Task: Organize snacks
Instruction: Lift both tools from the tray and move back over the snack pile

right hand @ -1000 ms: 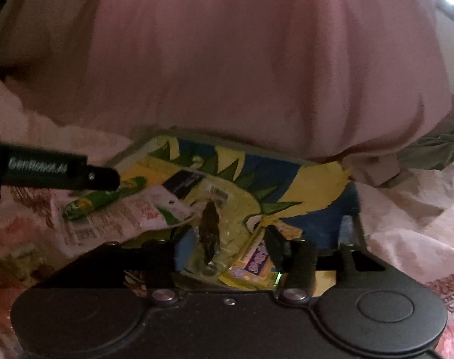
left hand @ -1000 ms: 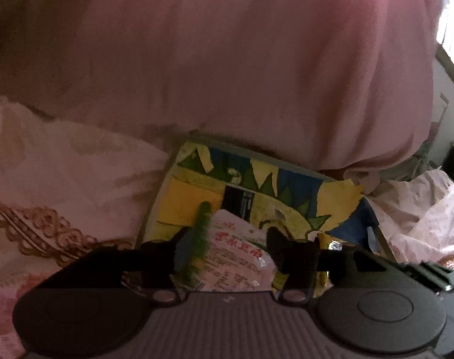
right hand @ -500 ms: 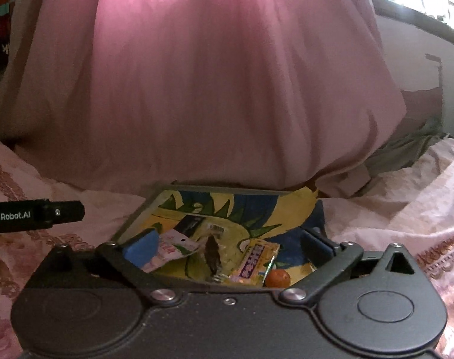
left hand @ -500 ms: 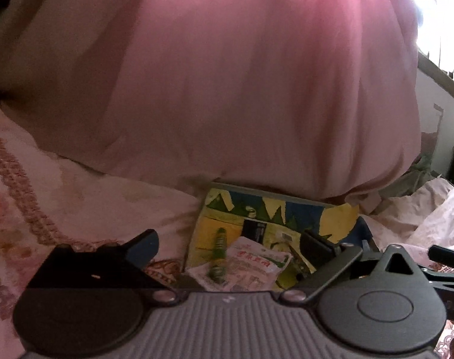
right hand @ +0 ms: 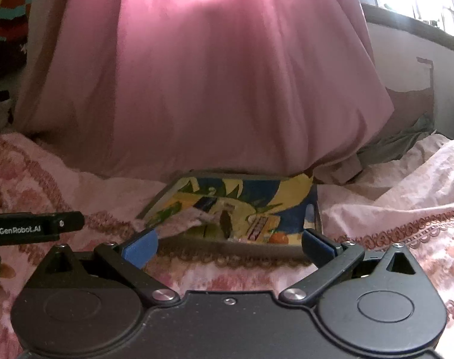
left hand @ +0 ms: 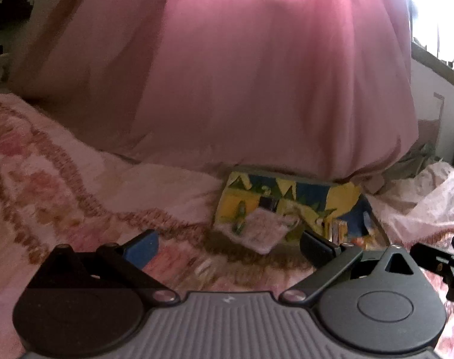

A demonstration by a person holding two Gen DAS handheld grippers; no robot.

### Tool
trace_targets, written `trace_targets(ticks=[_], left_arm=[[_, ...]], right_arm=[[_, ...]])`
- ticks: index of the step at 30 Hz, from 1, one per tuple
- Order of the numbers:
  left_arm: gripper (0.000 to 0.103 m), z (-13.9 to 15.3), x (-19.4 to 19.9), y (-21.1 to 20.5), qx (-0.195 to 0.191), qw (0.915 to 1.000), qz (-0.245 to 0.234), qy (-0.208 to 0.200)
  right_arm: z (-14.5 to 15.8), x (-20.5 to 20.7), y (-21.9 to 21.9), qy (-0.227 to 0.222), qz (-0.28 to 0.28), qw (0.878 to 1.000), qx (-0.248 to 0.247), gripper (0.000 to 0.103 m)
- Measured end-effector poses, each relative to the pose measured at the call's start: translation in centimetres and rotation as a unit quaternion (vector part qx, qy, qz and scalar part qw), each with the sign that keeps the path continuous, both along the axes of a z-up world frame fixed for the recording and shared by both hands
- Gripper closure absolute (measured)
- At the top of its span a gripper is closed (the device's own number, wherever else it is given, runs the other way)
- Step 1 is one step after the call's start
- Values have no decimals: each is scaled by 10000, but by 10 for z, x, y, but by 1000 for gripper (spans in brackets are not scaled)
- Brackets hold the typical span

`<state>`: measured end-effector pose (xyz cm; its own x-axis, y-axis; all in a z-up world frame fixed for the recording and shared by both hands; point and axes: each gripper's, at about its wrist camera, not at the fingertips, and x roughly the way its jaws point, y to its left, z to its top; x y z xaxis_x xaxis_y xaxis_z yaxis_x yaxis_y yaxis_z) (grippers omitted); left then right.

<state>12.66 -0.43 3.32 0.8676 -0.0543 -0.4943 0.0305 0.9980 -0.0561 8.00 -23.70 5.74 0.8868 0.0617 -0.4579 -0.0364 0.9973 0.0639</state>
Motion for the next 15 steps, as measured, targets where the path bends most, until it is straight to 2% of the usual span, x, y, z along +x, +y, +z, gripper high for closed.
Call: trace_targets(ticks=[8, 15], left_arm=[[0, 3, -62, 11, 365, 9989, 281, 34], [0, 8, -102, 28, 91, 9983, 568, 81]], right_arm=[[1, -41, 15, 138, 78, 9999, -53, 1], [1, -64, 26, 411, -52, 9989, -227, 1]])
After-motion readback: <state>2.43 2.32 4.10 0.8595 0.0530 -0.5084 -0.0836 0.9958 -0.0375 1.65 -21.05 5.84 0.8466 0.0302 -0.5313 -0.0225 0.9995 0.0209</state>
